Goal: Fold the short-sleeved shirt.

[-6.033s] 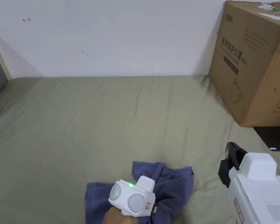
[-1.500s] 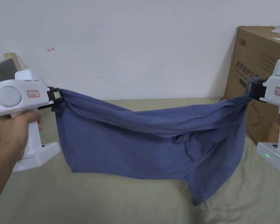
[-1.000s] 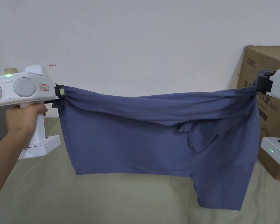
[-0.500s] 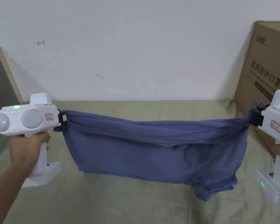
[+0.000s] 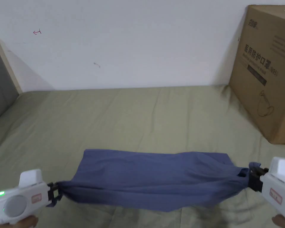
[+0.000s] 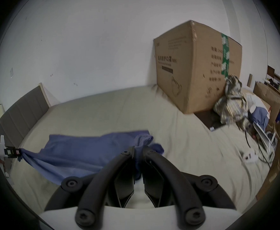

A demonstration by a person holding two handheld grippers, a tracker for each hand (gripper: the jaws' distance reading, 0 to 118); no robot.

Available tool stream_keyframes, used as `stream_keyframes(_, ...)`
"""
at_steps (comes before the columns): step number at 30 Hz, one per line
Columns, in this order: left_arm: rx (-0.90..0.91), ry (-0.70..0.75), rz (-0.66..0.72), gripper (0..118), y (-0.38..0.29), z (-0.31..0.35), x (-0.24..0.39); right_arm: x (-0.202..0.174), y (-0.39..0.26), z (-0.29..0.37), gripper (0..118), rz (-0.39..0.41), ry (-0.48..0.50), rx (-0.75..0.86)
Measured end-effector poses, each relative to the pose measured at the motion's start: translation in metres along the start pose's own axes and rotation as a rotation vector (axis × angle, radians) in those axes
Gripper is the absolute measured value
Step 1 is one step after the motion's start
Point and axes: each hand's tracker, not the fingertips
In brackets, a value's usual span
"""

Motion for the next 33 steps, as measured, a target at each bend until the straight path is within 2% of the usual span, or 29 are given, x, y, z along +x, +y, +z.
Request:
stream_keyframes(3, -0.023, 0.006, -0.022, 8, -0.039, 0.012, -0.014, 0.015, -0.032, 0.022, 6, -0.047, -0.004, -0.050)
stream_keyframes(11, -0.101, 0.033, -0.022, 8, -0.128, 0.063, -0.036, 0.050, -0.099, 0.071, 6, -0.108, -0.028, -0.131)
stream_keyframes(14, -0.147, 0.041, -0.006, 8, -0.152, 0.070, -0.041, 0.056, -0.123, 0.076, 6, -0.093, -0.040, -0.197)
stream_keyframes(23, -0.263, 0.084, 0.003, 8, -0.178, 0.060, -0.042, 0.062, -0.171, 0.046, 6, -0.119, -0.110, -0.479)
stream_keyframes(27, -0.289, 0.095, 0.001, 10, -0.176, 0.056, -0.037, 0.063, -0.173, 0.034, 7, -0.120, -0.112, -0.507)
stream_keyframes(29, -0.299, 0.107, 0.005, 24, -0.168, 0.062, -0.032, 0.061, -0.160, 0.039, 11, -0.112, -0.111, -0.495)
stream_keyframes(30, -0.294, 0.110, 0.010, 41, -0.164, 0.066, -0.030, 0.060, -0.152, 0.043, 24, -0.101, -0.106, -0.463)
stream_keyframes(31, -0.266, 0.095, 0.022, 60, -0.157, 0.073, -0.027, 0.048, -0.140, 0.059, 41, -0.095, -0.088, -0.427)
stream_keyframes(33, -0.172, 0.055, 0.036, 96, -0.138, 0.089, -0.021, 0.043, -0.114, 0.071, 84, -0.095, -0.046, -0.344)
